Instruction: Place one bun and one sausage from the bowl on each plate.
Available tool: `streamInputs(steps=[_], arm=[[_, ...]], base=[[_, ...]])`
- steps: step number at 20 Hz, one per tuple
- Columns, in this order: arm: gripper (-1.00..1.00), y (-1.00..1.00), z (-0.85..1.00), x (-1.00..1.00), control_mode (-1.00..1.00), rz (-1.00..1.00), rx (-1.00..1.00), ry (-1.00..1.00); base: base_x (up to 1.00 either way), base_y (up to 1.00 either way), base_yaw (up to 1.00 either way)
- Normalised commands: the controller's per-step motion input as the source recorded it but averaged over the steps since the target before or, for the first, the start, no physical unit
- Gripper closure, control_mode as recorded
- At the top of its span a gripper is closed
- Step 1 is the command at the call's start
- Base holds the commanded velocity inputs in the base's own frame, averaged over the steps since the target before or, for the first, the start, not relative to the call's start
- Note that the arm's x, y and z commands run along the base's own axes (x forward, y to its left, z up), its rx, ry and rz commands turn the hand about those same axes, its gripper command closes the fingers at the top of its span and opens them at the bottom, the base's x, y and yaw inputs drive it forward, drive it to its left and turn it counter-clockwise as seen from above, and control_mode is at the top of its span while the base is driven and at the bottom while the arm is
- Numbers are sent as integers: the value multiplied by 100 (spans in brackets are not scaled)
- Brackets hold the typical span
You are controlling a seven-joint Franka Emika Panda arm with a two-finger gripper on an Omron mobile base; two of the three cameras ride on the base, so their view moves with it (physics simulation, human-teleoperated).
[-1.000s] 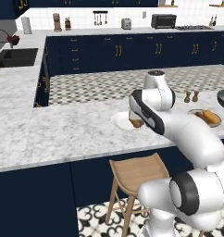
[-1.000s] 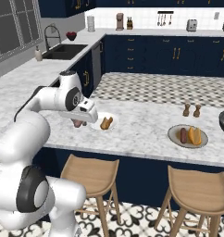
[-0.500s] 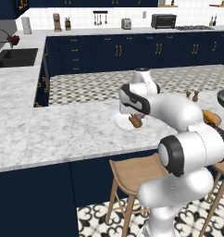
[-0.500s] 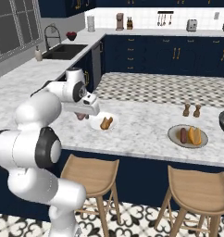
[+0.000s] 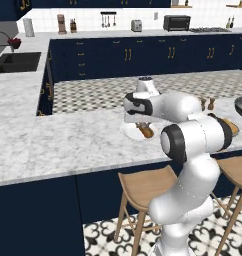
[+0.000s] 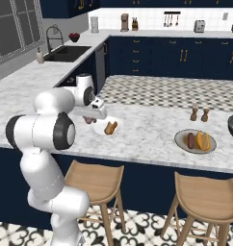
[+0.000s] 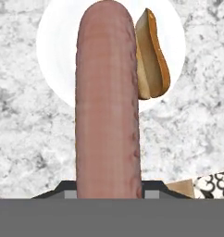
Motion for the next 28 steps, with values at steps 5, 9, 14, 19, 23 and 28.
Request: streamInputs(steps=[5, 9, 14, 19, 23, 28], arm=[[100, 0, -78, 22, -100, 7, 0, -8], [100, 0, -33, 38, -100, 2, 0, -7], [100, 1, -31, 42, -100, 0, 0, 0], [100, 10, -15, 34, -100, 0, 0, 0], [100, 13, -20, 23, -100, 0, 0, 0], [100, 2, -28, 18, -100, 0, 0, 0]], base=[[0, 0, 0], [0, 0, 0], [0, 0, 0], [0, 0, 0], [0, 0, 0], [0, 0, 0]])
